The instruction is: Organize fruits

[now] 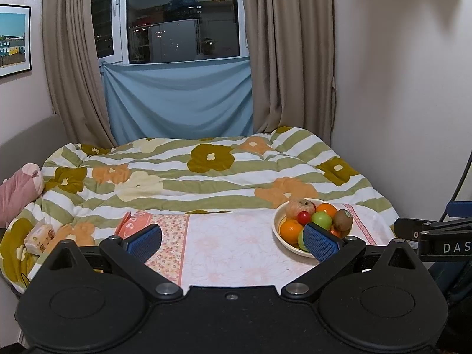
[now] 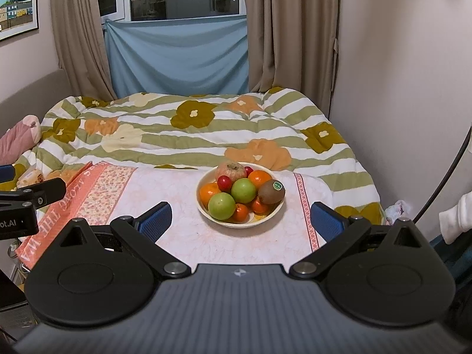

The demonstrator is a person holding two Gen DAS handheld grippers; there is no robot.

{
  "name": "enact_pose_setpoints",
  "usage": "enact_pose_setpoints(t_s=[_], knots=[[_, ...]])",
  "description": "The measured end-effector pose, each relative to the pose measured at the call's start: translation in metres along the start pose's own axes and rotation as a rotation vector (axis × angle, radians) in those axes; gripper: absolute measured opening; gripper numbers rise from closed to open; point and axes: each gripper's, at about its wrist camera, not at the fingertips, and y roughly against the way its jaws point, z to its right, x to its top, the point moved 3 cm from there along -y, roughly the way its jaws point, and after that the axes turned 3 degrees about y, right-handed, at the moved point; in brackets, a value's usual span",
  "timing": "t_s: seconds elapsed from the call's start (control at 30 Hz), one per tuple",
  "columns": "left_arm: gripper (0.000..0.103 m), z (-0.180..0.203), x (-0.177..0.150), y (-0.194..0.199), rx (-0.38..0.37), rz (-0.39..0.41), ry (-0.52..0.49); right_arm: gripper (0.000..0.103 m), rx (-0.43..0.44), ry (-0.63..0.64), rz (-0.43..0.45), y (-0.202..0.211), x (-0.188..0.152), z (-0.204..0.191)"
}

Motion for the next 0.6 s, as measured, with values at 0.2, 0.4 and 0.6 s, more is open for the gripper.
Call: enact_pose_setpoints(t_s=[0.2,0.4,0.6], knots=[[0.103,-0.0007,0.001,0.0001,-0.001,0.004,0.0,0.103,-0.002,0.003,-0.004,-0.0023,-0.0006,-0.0024],[0.103,-0.0016,0.0005,0.0,-0.002,0.001,0.001,0.103,-0.002,0.002,-0.008,-0.0046,-0.0015,-0.0039],[0.103,-0.0026,0.0005,-0.0012,-0.002,-0.003,0.007,0.103,-0.001,0.001,-0.01,-0.0064,-0.0029,-0.0073]])
